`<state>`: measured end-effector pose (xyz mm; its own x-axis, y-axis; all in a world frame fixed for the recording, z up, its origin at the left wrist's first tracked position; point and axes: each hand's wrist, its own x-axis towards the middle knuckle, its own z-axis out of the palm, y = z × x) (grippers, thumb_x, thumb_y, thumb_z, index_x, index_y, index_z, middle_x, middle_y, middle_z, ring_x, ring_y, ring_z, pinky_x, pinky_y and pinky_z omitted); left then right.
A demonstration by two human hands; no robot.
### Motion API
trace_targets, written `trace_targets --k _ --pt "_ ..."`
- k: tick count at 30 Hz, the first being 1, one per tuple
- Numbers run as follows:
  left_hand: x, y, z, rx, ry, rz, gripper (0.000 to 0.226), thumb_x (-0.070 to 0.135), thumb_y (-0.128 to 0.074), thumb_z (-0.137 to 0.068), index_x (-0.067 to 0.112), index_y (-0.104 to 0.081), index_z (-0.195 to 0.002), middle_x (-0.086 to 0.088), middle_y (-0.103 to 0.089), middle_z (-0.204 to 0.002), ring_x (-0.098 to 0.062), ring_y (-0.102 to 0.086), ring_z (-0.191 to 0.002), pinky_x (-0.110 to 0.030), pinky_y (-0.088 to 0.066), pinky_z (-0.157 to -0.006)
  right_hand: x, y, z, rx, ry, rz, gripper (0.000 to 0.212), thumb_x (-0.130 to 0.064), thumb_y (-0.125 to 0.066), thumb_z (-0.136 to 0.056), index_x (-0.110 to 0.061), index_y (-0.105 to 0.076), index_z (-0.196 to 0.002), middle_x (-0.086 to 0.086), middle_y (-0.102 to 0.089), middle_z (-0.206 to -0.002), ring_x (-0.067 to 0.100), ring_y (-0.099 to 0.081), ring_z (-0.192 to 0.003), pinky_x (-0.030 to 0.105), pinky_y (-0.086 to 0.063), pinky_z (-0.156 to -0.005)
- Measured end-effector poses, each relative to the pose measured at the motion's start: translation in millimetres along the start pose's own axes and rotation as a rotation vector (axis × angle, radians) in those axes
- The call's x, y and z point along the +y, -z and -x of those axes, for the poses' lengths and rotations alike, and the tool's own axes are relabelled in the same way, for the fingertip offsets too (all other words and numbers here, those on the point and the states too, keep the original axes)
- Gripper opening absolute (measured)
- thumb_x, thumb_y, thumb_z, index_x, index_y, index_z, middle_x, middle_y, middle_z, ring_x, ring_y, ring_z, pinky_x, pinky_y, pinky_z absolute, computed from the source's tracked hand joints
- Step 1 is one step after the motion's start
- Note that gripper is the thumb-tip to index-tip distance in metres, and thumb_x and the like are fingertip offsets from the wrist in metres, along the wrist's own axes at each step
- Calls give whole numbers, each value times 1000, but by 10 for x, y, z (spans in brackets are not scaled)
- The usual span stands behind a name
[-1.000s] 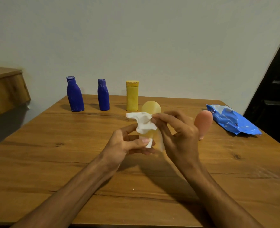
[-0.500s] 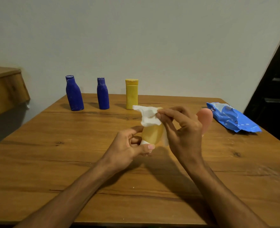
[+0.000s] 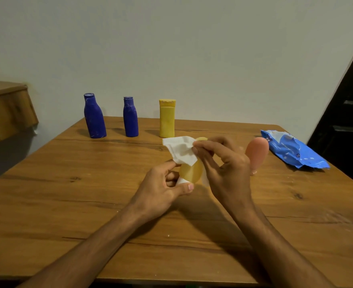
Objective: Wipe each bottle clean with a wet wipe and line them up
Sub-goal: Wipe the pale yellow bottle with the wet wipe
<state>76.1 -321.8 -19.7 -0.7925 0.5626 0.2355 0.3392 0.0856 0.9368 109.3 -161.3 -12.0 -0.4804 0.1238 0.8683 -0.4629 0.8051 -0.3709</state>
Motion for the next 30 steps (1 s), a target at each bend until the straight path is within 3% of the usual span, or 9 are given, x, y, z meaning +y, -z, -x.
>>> trace_targets --k 4,7,12,15,18,21,26,30 --pt "24 48 -13 70 42 62 18 8 -72 -83 20 -67 -95 2 -76 -92 -8 -70 -89 -23 -54 -80 -59 -32 58 -196 115 85 27 -35 -66 -84 -16 -74 -101 -1 -63 -95 18 -55 -87 30 -40 -68" --pt "42 59 -18 78 39 96 20 6 -71 -84 24 -66 -91 4 -76 -88 -9 -71 -84 -20 -56 -73 -72 -40 69 -211 148 125 31 -38 -64 -83 -13 -75 -99 2 -64 -93 23 -56 -82 22 -32 -67" --pt "10 47 -9 -4 39 49 36 8 -74 -81 28 -61 -109 7 -73 -106 -2 -67 -101 -21 -54 -86 -76 -20 34 1 118 134 27 -27 -59 -88 -8 -74 -99 6 -65 -91 20 -57 -78 36 -46 -60" --pt "19 37 -4 -37 50 98 48 6 -74 -80 24 -57 -121 2 -72 -109 -8 -70 -99 -22 -56 -80 -24 18 -1 73 55 66 25 -27 -61 -89 -9 -72 -102 5 -65 -93 21 -60 -80 49 -48 -64" --pt "27 51 -14 -49 75 159 59 8 -75 -78 15 -52 -132 -4 -73 -109 -17 -72 -97 -24 -56 -78 13 47 -26 124 -27 -19 21 -25 -66 -89 -12 -72 -105 1 -64 -95 20 -61 -84 49 -51 -68" --pt "38 66 -9 -54 97 235 68 15 -75 -71 8 -51 -134 -10 -75 -103 -24 -73 -91 -28 -58 -79 -5 59 -43 156 -94 -64 19 -17 -70 -87 -10 -73 -104 0 -66 -95 15 -62 -87 41 -54 -70" --pt "80 78 -12 -55 140 343 57 14 -72 -72 16 -53 -126 -15 -75 -98 -28 -72 -85 -32 -59 -81 -45 49 -56 134 -162 -121 18 -11 -73 -84 -9 -73 -102 2 -67 -93 6 -61 -85 10 -45 -69" --pt "79 75 -19 -19 178 468 53 14 -71 -71 17 -56 -121 -16 -75 -96 -26 -71 -77 -34 -58 -79 -75 21 -18 33 -131 -143 19 -13 -73 -83 -11 -73 -102 1 -66 -93 3 -58 -87 7 -42 -68"
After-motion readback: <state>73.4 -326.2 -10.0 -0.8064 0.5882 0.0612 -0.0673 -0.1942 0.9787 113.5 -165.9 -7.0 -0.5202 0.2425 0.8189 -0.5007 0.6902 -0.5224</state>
